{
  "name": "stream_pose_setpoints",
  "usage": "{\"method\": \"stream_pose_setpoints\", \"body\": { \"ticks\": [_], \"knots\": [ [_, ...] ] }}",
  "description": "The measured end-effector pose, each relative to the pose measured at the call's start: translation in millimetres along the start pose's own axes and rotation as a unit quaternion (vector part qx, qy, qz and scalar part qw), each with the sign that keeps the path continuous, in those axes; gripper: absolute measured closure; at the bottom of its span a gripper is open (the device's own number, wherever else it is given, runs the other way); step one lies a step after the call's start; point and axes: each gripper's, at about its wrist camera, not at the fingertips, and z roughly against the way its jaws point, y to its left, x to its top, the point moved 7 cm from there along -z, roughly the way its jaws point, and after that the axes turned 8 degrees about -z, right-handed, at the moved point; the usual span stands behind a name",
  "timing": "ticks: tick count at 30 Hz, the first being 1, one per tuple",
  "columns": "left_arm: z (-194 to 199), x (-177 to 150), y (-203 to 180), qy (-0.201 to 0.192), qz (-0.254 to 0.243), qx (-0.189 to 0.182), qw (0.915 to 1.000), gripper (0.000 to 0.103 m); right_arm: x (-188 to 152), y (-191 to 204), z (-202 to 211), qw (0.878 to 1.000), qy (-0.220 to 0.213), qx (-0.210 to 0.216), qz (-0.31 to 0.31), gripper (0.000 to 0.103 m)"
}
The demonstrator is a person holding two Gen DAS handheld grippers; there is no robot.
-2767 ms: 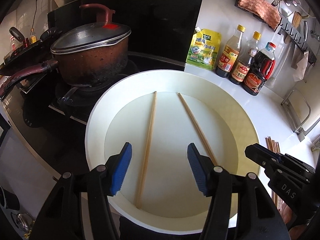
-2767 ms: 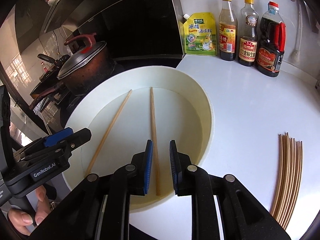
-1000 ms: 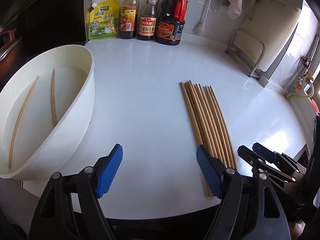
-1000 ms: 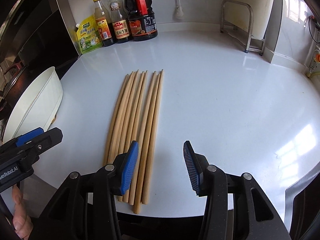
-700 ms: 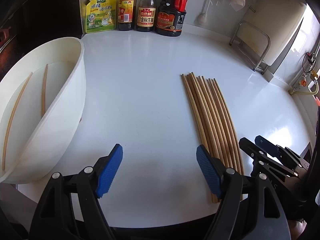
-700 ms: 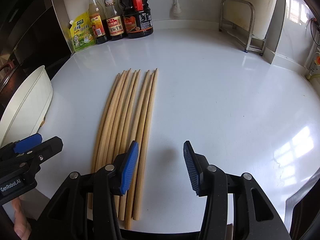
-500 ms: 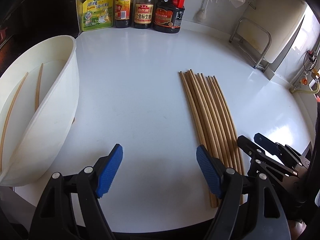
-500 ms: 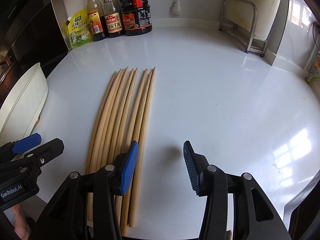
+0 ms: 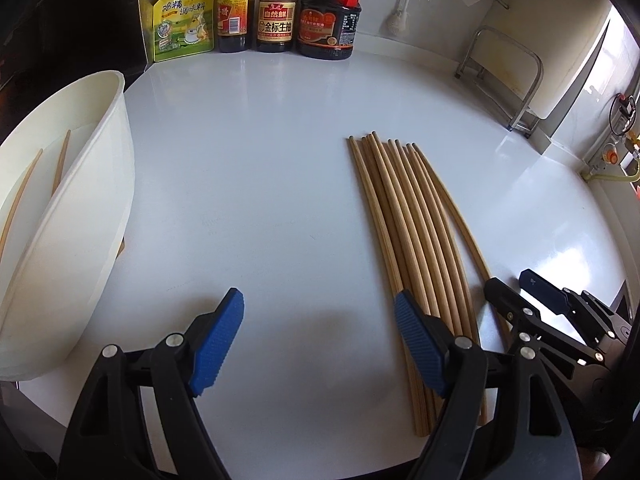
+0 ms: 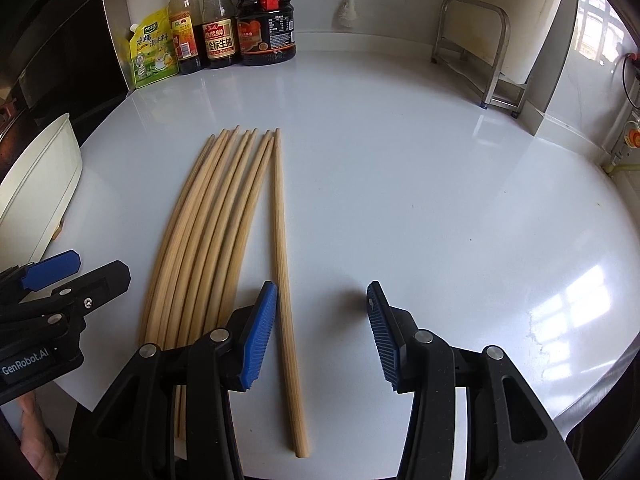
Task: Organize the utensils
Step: 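Move both tools back over the remaining chopsticks, then close the left tool on one chopstick while the right tool grasps another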
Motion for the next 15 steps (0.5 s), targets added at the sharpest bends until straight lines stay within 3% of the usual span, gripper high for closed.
{"method": "stream_pose_setpoints", "body": {
  "ticks": [9,15],
  "knots": [
    [-5,3,-6,0.001,0.001,-0.009,1.0000,0.025,-2,-25,3,1.000,-0.006,-0.012,-0.020,0.058],
    [-9,3,-7,0.006,-0.009,0.009,0.9999,0.025,-1,-25,5,1.000,-0.010,-0.003,-0.023,0.058]
  ]
}}
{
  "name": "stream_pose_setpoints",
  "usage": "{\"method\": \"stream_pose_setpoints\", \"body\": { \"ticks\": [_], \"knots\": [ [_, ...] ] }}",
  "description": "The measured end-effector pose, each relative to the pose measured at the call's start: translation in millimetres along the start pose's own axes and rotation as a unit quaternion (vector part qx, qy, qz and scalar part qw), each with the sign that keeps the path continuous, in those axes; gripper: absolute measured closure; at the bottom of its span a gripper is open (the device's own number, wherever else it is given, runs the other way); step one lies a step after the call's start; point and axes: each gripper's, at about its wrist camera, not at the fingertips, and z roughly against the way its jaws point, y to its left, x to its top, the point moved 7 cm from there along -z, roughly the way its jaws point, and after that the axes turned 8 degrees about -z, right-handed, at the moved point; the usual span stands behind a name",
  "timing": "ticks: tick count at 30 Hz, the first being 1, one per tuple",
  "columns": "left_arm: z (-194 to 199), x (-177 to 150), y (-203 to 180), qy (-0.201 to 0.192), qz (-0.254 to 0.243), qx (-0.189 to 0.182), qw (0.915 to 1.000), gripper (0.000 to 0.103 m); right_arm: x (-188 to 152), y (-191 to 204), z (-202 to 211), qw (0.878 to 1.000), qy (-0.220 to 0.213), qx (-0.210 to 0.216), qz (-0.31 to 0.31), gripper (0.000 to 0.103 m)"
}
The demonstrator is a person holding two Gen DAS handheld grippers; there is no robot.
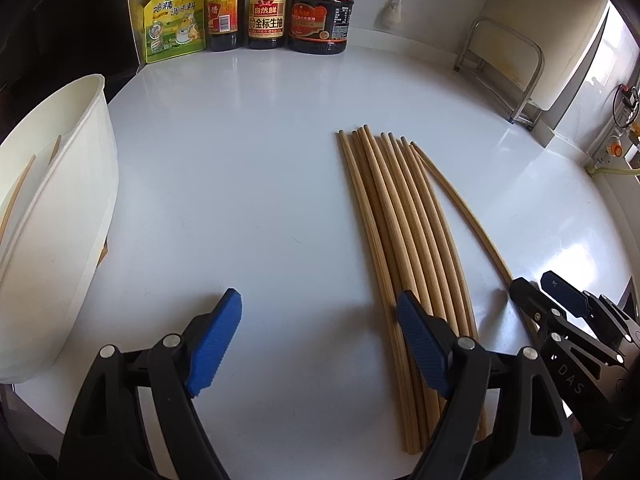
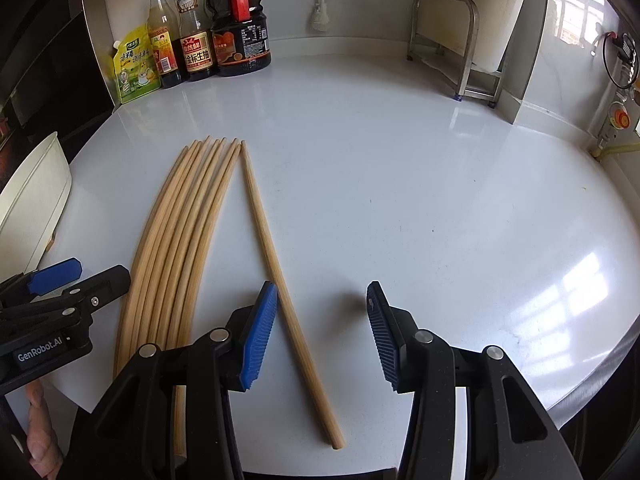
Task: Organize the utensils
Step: 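Close the left tool on one chopstick while the right tool grasps another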
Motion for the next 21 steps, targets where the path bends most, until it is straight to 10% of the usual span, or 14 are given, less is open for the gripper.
{"method": "stream_pose_setpoints", "body": {
  "ticks": [21],
  "knots": [
    [-6.9,1.2,4.1,0.015,-0.010,0.047,0.9987,0.017,1.2,2.6,0.4,1.000,0.000,0.004,0.007,0.058]
  ]
}}
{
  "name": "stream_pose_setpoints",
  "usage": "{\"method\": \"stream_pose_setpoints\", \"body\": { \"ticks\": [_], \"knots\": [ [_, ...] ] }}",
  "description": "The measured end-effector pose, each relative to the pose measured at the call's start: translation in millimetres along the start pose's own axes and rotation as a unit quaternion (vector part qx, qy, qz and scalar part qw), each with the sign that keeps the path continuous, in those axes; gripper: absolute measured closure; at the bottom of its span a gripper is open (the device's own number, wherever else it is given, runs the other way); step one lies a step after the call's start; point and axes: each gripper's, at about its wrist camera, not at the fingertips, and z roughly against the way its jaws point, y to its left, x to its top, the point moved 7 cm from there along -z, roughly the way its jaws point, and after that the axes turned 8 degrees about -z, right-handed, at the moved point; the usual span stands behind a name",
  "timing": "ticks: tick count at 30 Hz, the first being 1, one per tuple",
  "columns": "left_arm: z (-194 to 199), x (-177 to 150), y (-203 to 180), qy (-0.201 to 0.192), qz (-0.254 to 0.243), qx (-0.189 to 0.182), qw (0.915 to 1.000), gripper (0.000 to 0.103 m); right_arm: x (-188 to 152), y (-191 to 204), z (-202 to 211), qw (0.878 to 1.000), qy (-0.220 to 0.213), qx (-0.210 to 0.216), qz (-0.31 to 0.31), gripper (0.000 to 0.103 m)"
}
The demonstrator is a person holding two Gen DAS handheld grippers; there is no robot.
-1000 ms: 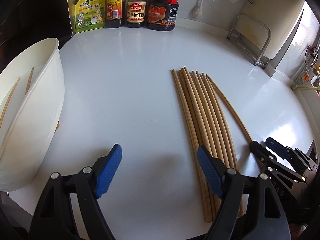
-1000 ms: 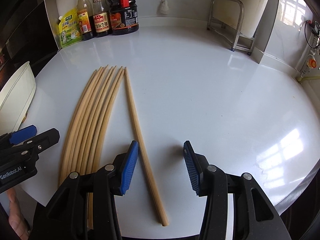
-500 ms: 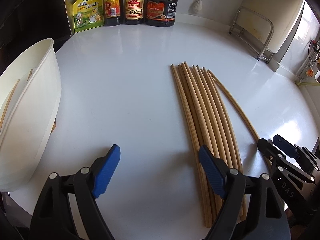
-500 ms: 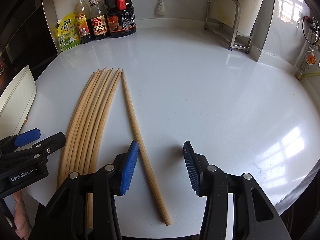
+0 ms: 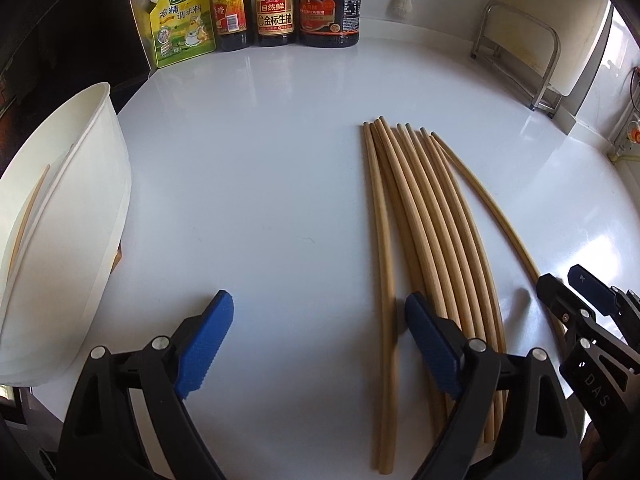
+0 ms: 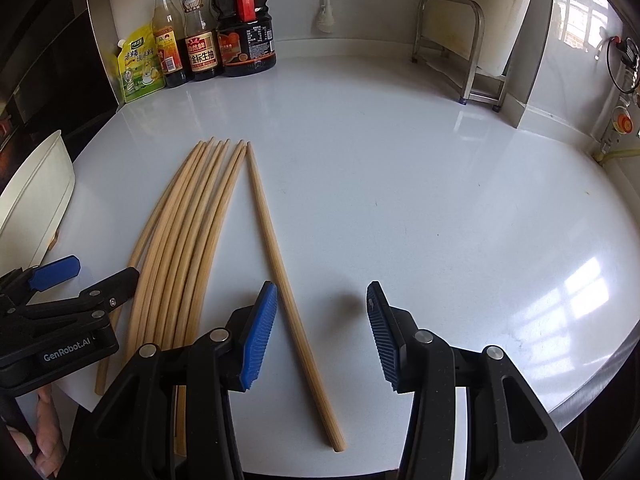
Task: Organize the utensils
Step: 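Close the left tool on one chopstick while the right tool grasps another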
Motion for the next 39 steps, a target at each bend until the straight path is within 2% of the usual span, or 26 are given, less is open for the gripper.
{"method": "stream_pose_setpoints", "body": {
  "ticks": [14,20,25,26,28,30,33,39],
  "knots": [
    [-6,11,6,-0.009,0.003,0.006,0.9999,0.016,12,13,-11,0.999,0.004,0.002,0.038,0.058],
    [-3,13,2,-0.017,-0.008,0.000,0.9998,0.030,10,19,-13,0.999,-0.005,0.011,0.050,0.058],
    [0,13,-6,-0.029,-0.019,-0.007,0.9994,0.050,9,23,-14,0.998,-0.012,0.027,0.056,0.060],
    [1,13,-7,-0.030,-0.021,-0.009,0.9993,0.053,8,24,-13,0.998,-0.013,0.031,0.056,0.064],
    [2,12,-9,-0.030,-0.023,-0.012,0.9992,0.065,7,26,-12,0.997,-0.015,0.030,0.063,0.072],
    [3,11,-11,-0.029,-0.024,-0.014,0.9992,0.076,7,29,-12,0.997,-0.015,0.030,0.068,0.091],
    [4,10,-11,-0.027,-0.024,-0.020,0.9992,0.095,6,28,-12,0.997,-0.014,0.030,0.068,0.097],
    [5,7,-9,-0.021,-0.017,-0.029,0.9992,0.096,7,24,-11,0.998,-0.010,0.043,0.049,0.097]
  ]
}}
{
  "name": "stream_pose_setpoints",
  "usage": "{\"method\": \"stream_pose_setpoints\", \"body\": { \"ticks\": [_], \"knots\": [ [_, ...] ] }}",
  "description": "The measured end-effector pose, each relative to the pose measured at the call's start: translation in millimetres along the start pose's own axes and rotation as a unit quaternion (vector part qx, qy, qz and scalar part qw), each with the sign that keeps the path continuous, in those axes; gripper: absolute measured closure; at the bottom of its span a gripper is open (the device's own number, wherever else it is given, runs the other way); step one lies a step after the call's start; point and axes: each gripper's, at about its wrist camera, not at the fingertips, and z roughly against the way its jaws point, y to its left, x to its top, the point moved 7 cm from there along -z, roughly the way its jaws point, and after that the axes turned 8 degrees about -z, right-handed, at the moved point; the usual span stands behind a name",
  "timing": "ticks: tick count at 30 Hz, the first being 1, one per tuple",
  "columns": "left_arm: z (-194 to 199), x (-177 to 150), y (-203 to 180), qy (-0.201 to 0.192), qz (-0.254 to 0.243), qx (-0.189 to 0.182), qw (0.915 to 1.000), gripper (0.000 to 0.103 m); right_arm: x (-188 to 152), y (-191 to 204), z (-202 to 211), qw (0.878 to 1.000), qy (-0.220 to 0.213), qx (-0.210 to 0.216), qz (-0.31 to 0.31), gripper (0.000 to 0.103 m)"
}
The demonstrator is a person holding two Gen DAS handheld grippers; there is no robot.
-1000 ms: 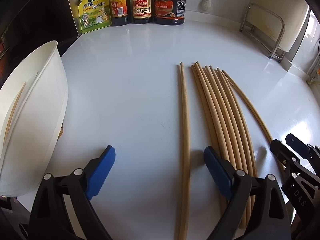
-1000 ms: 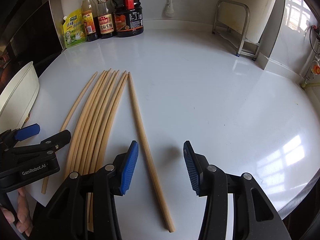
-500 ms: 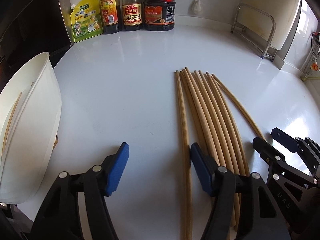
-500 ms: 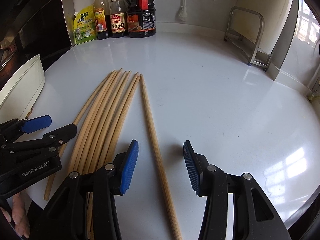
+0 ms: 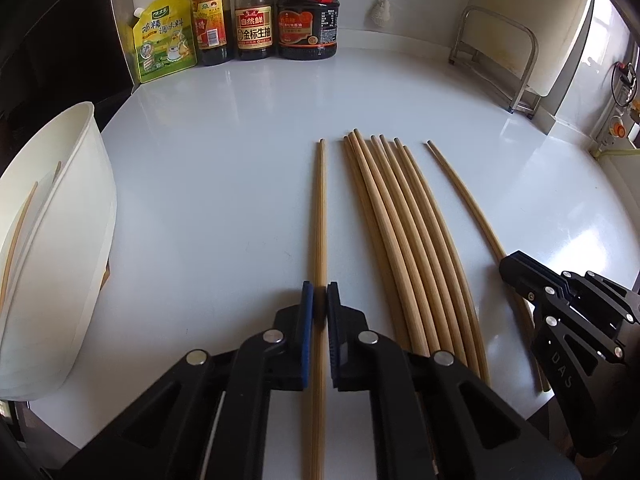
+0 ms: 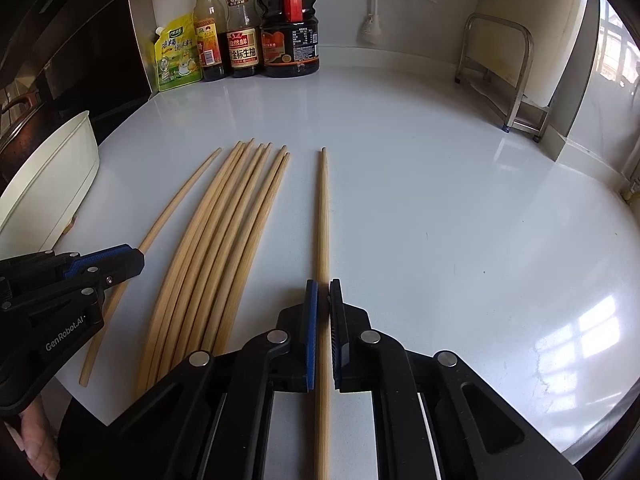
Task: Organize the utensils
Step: 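Close the left tool on one chopstick while the right tool grasps another, then carry both held chopsticks over the white water basin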
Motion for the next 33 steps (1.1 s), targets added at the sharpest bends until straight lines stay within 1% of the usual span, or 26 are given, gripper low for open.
{"method": "stream_pose_setpoints", "body": {
  "ticks": [8,11,18,22,30,33],
  "knots": [
    [6,-9,2,0.020,0.015,-0.030,0.9992,0.096,1,-8,3,0.998,0.011,0.028,-0.046,0.097],
    [14,-9,5,0.017,0.018,-0.037,0.9990,0.096,2,-6,9,0.998,0.007,0.035,-0.056,0.097],
    [43,-5,12,-0.010,0.019,-0.050,0.9985,0.096,5,8,28,0.996,-0.010,0.047,-0.071,0.097],
    [64,-3,23,-0.034,0.022,-0.051,0.9979,0.096,9,22,43,0.996,-0.025,0.053,-0.069,0.097],
    [99,-2,60,-0.074,0.045,-0.048,0.9951,0.096,27,68,68,0.994,-0.052,0.079,-0.050,0.097],
    [114,0,83,-0.094,0.056,-0.035,0.9934,0.096,36,89,74,0.993,-0.058,0.097,-0.044,0.097]
  ]
}}
